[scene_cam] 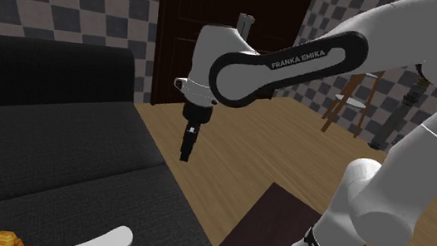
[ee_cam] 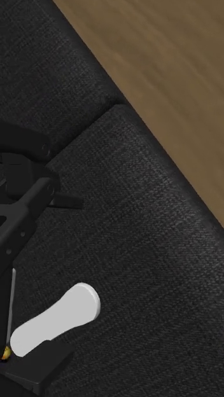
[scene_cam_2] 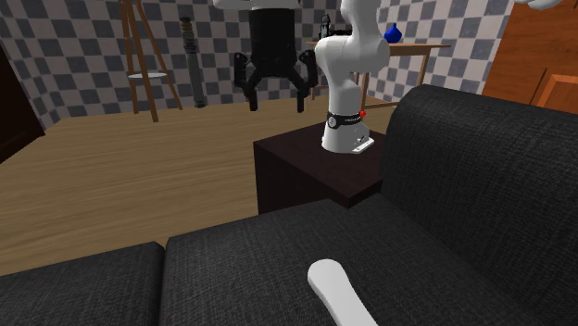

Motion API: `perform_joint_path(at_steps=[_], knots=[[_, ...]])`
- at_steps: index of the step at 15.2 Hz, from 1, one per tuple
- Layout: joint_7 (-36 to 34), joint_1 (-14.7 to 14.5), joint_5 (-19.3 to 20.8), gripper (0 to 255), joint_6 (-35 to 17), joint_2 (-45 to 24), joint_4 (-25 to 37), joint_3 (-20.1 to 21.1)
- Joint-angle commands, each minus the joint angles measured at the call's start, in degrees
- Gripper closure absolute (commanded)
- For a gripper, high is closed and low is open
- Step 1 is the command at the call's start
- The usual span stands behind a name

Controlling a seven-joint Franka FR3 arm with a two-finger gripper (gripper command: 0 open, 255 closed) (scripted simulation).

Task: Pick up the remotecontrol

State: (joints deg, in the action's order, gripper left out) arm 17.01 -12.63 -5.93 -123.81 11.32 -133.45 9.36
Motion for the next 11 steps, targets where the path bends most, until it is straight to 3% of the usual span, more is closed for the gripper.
perform_joint_path(at_steps=[1,11], knots=[[0.5,-0.8,0.9,0,-2.7,-4.2,1.6,1.1],[0.7,-5.6,8.8,0,-10.9,-23.5,12.0,5.2]])
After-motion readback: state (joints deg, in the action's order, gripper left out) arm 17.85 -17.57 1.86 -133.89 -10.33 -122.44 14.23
